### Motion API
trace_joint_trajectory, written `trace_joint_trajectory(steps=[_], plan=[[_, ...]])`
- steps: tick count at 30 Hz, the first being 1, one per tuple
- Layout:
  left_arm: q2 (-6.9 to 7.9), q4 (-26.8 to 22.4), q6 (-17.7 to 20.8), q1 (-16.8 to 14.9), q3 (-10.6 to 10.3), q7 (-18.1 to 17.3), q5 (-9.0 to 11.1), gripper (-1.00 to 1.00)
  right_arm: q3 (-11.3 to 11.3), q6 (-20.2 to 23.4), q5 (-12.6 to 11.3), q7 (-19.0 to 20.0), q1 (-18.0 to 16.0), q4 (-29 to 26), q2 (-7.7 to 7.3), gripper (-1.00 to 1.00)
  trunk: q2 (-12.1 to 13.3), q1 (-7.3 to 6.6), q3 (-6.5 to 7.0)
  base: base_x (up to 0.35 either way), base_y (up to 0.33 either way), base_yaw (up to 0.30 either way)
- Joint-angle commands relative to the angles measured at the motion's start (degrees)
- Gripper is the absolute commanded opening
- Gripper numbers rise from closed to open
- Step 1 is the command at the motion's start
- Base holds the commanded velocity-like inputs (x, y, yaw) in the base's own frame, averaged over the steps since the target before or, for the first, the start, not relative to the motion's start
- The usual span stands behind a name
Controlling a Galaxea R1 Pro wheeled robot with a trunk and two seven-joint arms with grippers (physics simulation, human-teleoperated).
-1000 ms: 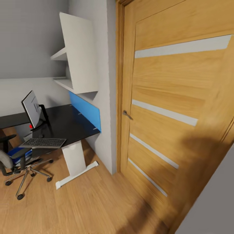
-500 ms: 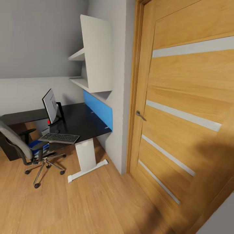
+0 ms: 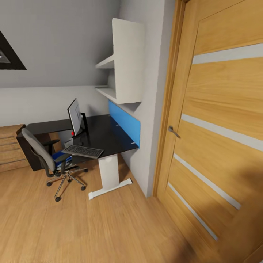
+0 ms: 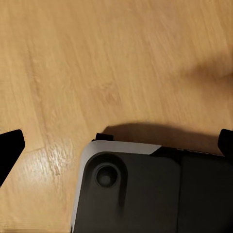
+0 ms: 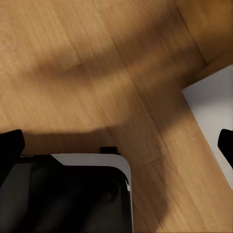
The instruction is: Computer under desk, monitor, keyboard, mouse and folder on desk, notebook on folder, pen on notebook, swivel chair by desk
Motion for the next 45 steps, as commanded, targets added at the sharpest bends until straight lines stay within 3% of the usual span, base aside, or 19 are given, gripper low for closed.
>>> trace_joint_trajectory(steps=[1, 28, 45], plan=[[-0.01, 0.0, 0.0, 0.0, 0.2, -0.4, 0.6, 1.0, 0.2, -0.1, 0.1, -0.3, 0.0, 0.0, 0.01, 1.0, -0.1, 0.02, -0.09, 0.0, 0.0, 0.258], [-0.01, 0.0, 0.0, 0.0, 0.2, -0.4, 0.6, 1.0, 0.2, -0.1, 0.1, -0.3, 0.0, 0.1, 0.01, 1.0, -0.1, 0.02, -0.09, 0.0, 0.007, 0.254], [-0.01, 0.0, -0.1, 0.0, 0.2, -0.4, 0.6, 1.0, 0.2, -0.1, 0.1, -0.3, 0.0, 0.1, 0.01, 1.0, -0.1, 0.02, -0.09, 0.0, 0.261, 0.028]])
